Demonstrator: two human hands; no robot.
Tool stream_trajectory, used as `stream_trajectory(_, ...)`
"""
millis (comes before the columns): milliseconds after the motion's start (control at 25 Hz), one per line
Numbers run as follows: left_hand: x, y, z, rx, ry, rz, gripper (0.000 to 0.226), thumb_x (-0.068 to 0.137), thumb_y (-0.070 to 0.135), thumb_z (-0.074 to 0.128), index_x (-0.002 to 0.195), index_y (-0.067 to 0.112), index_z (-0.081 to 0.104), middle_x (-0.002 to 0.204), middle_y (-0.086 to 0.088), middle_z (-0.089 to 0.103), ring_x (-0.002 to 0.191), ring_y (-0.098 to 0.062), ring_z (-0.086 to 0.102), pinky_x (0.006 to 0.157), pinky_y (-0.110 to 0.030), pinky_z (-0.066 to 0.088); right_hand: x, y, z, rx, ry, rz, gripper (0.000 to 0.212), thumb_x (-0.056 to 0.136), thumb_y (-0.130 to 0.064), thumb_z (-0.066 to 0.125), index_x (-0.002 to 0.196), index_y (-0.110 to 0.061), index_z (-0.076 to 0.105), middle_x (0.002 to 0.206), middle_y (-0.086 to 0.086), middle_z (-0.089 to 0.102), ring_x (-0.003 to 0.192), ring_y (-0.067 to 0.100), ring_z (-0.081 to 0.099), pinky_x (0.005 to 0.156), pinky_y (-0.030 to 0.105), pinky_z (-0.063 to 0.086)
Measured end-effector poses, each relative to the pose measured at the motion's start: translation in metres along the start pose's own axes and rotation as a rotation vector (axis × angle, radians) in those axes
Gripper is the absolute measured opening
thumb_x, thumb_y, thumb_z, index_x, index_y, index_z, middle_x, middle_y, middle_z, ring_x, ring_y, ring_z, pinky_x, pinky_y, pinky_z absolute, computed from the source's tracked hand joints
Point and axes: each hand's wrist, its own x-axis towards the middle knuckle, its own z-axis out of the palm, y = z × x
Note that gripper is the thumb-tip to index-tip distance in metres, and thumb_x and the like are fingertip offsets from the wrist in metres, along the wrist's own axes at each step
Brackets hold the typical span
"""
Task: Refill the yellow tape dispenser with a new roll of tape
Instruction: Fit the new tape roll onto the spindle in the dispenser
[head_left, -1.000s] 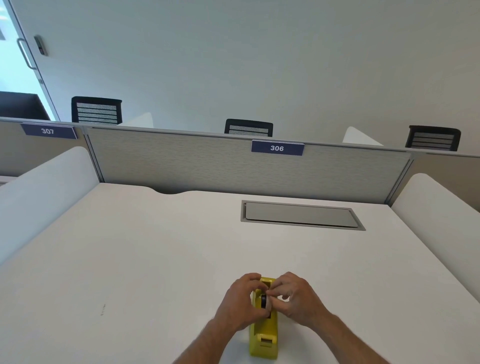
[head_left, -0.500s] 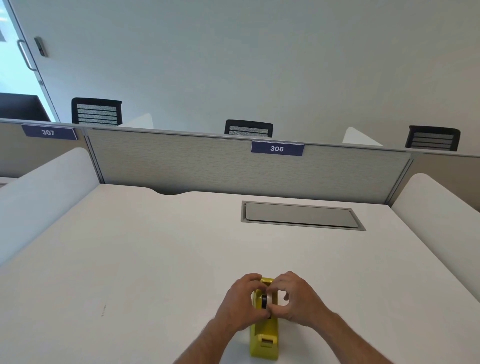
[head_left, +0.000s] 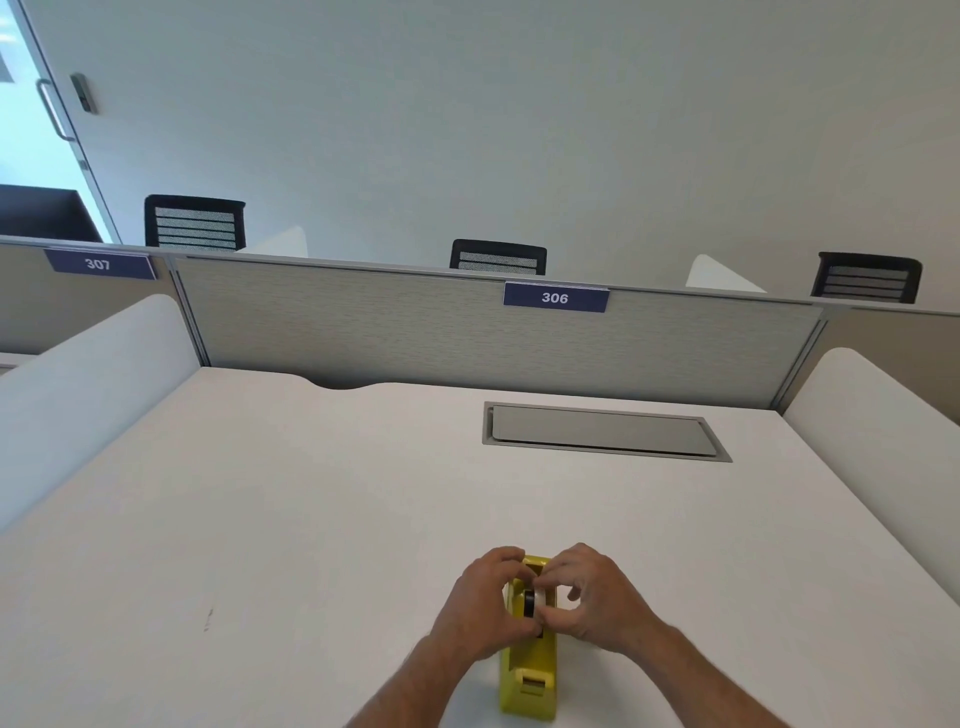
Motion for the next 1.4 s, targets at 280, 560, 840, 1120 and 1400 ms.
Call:
stream_trajectory(280, -0.0002, 0.0003, 0.0009, 0.002, -0.003, -0.013, 0.054, 0.069, 0.038, 0.085, 0.12, 0.032, 0.068, 0.147, 0.013, 0.048, 0.13, -0.008, 0.048, 0.106, -0.033, 0.05, 0.0009, 0.0015, -0.0006, 0.025, 0.015, 0.001, 0.016, 0.083, -0.035, 0.069, 0.096, -0.033, 0.078, 0.092, -0.017, 0.074, 0.093, 0.005, 0.056, 0.069, 0.025, 0.055)
stream_trajectory(560, 0.0005, -0.0008, 0.0001, -0.009, 0.005, 0.009, 0.052, 0.068, 0.041, 0.084, 0.117, 0.032, 0.069, 0.145, 0.013, 0.05, 0.128, -0.006, 0.048, 0.105, -0.031, 0.049, 0.0009, 0.0004, -0.0008, 0.065, -0.002, 0.033, 0.023, 0.067, -0.039, 0.074, 0.088, -0.031, 0.073, 0.085, -0.02, 0.068, 0.093, 0.006, 0.054, 0.062, 0.026, 0.056)
stream_trajectory(840, 0.001, -0.0011, 0.001, -0.005, 0.002, -0.001, 0.054, 0.068, 0.039, 0.085, 0.119, 0.032, 0.069, 0.146, 0.013, 0.049, 0.13, -0.007, 0.048, 0.107, -0.033, 0.049, 0.0006, -0.0002, 0.0015, 0.001, 0.001, 0.002, 0.028, 0.065, -0.041, 0.074, 0.091, -0.03, 0.075, 0.087, -0.02, 0.069, 0.092, 0.006, 0.054, 0.063, 0.027, 0.056)
stream_trajectory(1120, 0.0005, -0.0005, 0.0018, 0.0, 0.016, 0.0, 0.05, 0.07, 0.041, 0.084, 0.117, 0.032, 0.069, 0.146, 0.013, 0.05, 0.129, -0.007, 0.049, 0.108, -0.032, 0.047, -0.0005, 0.0001, 0.0003, 0.02, 0.026, -0.017, 0.021, 0.074, -0.038, 0.071, 0.092, -0.032, 0.078, 0.086, -0.019, 0.073, 0.092, 0.005, 0.056, 0.064, 0.026, 0.055)
stream_trajectory(1400, 0.0016, -0.0011, 0.0022, 0.002, 0.009, -0.012, 0.053, 0.067, 0.039, 0.086, 0.117, 0.032, 0.069, 0.145, 0.014, 0.05, 0.128, -0.007, 0.049, 0.107, -0.031, 0.049, 0.001, 0.0013, 0.0001, 0.046, 0.035, -0.008, 0.014, 0.08, -0.035, 0.072, 0.092, -0.035, 0.079, 0.084, -0.021, 0.074, 0.092, 0.004, 0.056, 0.066, 0.026, 0.055)
